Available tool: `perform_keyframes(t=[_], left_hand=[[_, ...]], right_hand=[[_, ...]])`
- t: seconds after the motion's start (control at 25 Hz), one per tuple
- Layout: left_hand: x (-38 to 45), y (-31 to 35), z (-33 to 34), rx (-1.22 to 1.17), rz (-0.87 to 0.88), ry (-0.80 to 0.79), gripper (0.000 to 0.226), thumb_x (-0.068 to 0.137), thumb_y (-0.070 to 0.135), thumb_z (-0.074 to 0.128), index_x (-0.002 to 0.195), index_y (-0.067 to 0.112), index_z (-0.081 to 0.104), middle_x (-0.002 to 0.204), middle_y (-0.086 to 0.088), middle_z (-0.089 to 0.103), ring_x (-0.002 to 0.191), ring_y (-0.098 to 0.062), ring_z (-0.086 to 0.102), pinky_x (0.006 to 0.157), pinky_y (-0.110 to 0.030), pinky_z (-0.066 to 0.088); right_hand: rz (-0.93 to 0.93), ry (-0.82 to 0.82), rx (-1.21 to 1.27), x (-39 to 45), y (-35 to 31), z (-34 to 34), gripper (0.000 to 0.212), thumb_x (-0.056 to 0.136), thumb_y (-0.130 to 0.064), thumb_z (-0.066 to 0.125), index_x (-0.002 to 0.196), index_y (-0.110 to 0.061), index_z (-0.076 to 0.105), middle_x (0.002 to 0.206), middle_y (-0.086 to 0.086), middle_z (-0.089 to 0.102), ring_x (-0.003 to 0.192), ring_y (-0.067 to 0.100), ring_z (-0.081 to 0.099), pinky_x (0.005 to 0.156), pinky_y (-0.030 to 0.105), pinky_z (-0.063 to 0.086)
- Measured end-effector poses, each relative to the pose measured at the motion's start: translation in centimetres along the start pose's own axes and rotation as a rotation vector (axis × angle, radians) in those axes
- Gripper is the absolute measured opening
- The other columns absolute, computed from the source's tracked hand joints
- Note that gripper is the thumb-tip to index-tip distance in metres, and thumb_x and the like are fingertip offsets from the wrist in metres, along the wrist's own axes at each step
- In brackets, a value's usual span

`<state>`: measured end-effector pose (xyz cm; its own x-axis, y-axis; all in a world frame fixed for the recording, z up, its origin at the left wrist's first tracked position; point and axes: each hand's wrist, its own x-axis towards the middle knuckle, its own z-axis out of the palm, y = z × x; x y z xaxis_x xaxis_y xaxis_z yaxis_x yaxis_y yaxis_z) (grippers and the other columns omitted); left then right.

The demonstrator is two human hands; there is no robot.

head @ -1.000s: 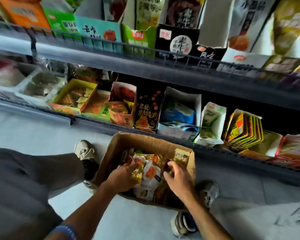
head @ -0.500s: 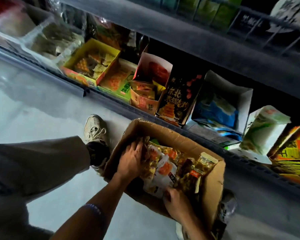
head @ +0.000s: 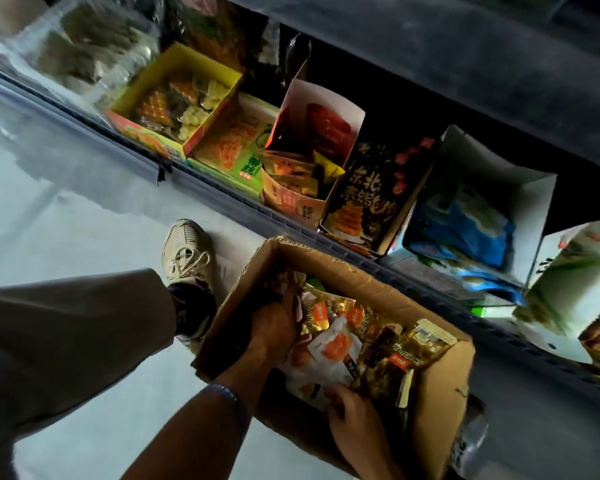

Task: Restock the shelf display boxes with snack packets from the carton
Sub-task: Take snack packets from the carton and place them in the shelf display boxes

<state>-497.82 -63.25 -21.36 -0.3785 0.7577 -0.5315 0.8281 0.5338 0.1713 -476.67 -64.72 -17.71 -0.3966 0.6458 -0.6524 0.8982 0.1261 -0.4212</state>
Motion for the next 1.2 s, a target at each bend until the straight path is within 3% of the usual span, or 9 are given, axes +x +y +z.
perform_keyframes(t=[0.24, 0.4, 0.52, 0.56, 0.64, 0.76, 0.84, 1.08, 1.2], left_hand=[[-0.7, -1.0, -4.0, -0.262, 0.097, 0.126, 0.065, 0.098, 0.031, 0.049, 0.155, 0.028, 0.018, 0.112, -0.001, 0.067, 0.095, -0.017, 0.069, 0.084, -0.029, 0.056], [-5.0, 1.4, -9.7, -0.932, 0.287, 0.032, 0.05, 0.088, 0.022, 0.073, 0.133, 0.03, 0.054, 0.113, 0.011, 0.071, 0.105, -0.004, 0.067, 0.084, -0.012, 0.051], [-8.3, 2.5, -12.2, -1.407, 0.242, -0.148, 0.077, 0.067, 0.017, 0.086, 0.135, 0.025, 0.05, 0.119, 0.001, 0.072, 0.111, -0.013, 0.067, 0.089, -0.028, 0.056], [-9.2, 2.7, -12.7, -1.452, 0.213, -0.201, 0.082, 0.067, 0.011, 0.084, 0.139, 0.025, 0.046, 0.121, -0.002, 0.071, 0.112, -0.018, 0.067, 0.089, -0.033, 0.057], [-11.0, 3.3, -14.1, -1.492, 0.196, -0.327, 0.068, 0.076, -0.007, 0.073, 0.136, 0.016, 0.051, 0.111, -0.008, 0.074, 0.1, -0.024, 0.072, 0.08, -0.036, 0.059], [-13.9, 5.1, -16.3, -1.478, 0.147, -0.439, 0.036, 0.08, -0.016, 0.064, 0.111, 0.001, 0.064, 0.09, -0.013, 0.076, 0.077, -0.024, 0.074, 0.064, -0.033, 0.059], [-15.3, 5.9, -17.0, -1.511, 0.173, -0.441, 0.035, 0.08, -0.016, 0.065, 0.109, 0.001, 0.065, 0.094, -0.017, 0.075, 0.08, -0.027, 0.073, 0.066, -0.034, 0.06], [-16.8, 5.7, -17.6, -1.529, 0.36, -0.493, 0.069, 0.078, -0.021, 0.063, 0.133, 0.02, 0.056, 0.123, -0.025, 0.065, 0.116, -0.045, 0.061, 0.091, -0.051, 0.056], [-16.7, 5.8, -17.6, -1.656, 0.229, -0.403, 0.061, 0.079, -0.021, 0.057, 0.129, 0.013, 0.058, 0.121, -0.023, 0.067, 0.11, -0.041, 0.065, 0.088, -0.052, 0.056]], right_hand=[[0.013, 0.103, 0.179, -0.5, -1.7, -2.2, 0.02, 0.098, -0.026, 0.058, 0.117, -0.03, 0.064, 0.11, -0.017, 0.067, 0.104, 0.002, 0.062, 0.083, 0.015, 0.05], [0.151, 0.199, 0.555, -0.3, -4.1, -5.6, 0.029, 0.092, -0.029, 0.067, 0.12, -0.029, 0.06, 0.113, -0.011, 0.064, 0.11, 0.012, 0.06, 0.088, 0.028, 0.052], [0.178, 0.208, 0.966, -1.4, -6.4, -8.5, 0.043, 0.079, -0.042, 0.079, 0.116, -0.039, 0.058, 0.109, -0.015, 0.067, 0.106, 0.009, 0.058, 0.096, 0.035, 0.045], [0.167, 0.153, 1.092, -1.8, -7.0, -9.1, 0.049, 0.072, -0.048, 0.082, 0.115, -0.038, 0.061, 0.11, -0.011, 0.07, 0.106, 0.012, 0.062, 0.099, 0.039, 0.046], [0.113, 0.104, 1.266, -2.7, -8.2, -10.5, 0.057, 0.059, -0.049, 0.088, 0.11, -0.031, 0.069, 0.107, 0.001, 0.075, 0.101, 0.025, 0.07, 0.097, 0.048, 0.05], [0.069, 0.254, 1.324, -4.4, -10.1, -12.9, 0.038, 0.072, -0.036, 0.085, 0.104, -0.019, 0.073, 0.094, 0.007, 0.077, 0.091, 0.029, 0.073, 0.086, 0.046, 0.057], [0.086, 0.329, 1.434, -5.4, -10.7, -14.3, 0.027, 0.078, -0.026, 0.081, 0.102, -0.015, 0.074, 0.091, 0.009, 0.077, 0.087, 0.03, 0.074, 0.081, 0.044, 0.059], [0.17, 0.437, 1.734, -7.3, -8.7, -18.5, 0.017, 0.081, -0.024, 0.078, 0.095, -0.018, 0.07, 0.087, 0.007, 0.072, 0.086, 0.029, 0.068, 0.064, 0.042, 0.055], [0.039, 0.308, 1.811, -7.8, -7.2, -19.6, 0.036, 0.077, -0.021, 0.075, 0.112, -0.013, 0.066, 0.096, 0.01, 0.07, 0.095, 0.031, 0.065, 0.077, 0.05, 0.055]])
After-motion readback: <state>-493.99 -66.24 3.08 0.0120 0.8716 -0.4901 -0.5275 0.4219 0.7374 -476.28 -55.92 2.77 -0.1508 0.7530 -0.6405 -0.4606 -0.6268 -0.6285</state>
